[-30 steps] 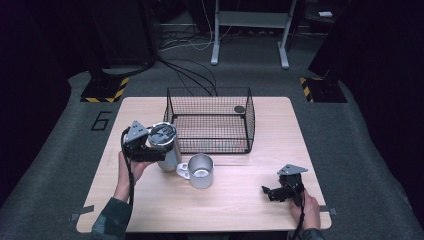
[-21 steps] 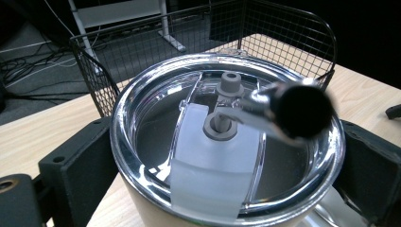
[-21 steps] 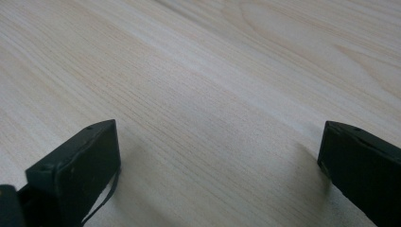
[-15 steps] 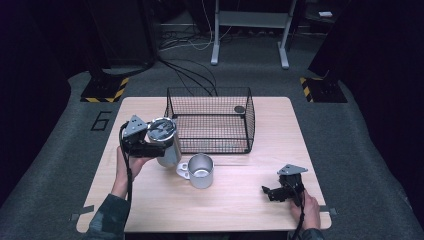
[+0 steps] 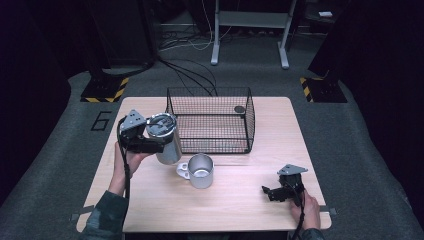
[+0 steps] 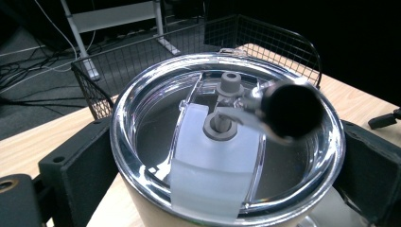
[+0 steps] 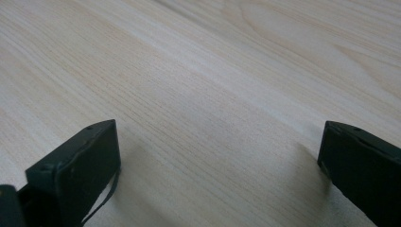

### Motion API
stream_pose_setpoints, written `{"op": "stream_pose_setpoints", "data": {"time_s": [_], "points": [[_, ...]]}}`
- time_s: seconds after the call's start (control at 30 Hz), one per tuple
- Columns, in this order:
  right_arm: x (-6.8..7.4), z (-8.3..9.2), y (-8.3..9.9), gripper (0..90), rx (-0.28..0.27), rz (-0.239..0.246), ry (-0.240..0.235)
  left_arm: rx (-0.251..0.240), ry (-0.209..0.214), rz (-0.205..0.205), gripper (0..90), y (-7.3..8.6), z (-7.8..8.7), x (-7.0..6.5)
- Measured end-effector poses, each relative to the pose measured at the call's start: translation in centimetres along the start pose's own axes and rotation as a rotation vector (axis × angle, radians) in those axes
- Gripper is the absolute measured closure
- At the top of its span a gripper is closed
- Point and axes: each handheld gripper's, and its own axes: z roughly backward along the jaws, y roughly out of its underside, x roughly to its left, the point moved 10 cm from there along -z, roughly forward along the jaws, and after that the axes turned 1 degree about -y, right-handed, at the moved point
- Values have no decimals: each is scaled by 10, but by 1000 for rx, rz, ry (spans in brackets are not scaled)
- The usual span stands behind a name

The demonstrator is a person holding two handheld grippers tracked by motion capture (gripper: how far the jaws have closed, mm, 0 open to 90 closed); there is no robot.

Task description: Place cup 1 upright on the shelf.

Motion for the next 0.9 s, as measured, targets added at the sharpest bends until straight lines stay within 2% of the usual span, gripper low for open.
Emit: {"op": "stream_pose_setpoints", "data": {"time_s": [0.3, 0.43, 0.7, 0.77, 0.9], "points": [[0, 0, 0, 0, 0, 0, 0, -11, 17, -5, 39, -14, 6, -5], [0, 0, 0, 0, 0, 0, 1, -11, 46, -3, 39, -21, 8, -8], [0, 0, 0, 0, 0, -1, 1, -16, 66, -18, 38, -36, 4, -15], [0, 0, 0, 0, 0, -1, 1, -10, 76, -32, 38, -41, 2, -17], [0, 0, 0, 0, 0, -1, 1, -11, 84, -28, 38, -47, -2, -18]]}}
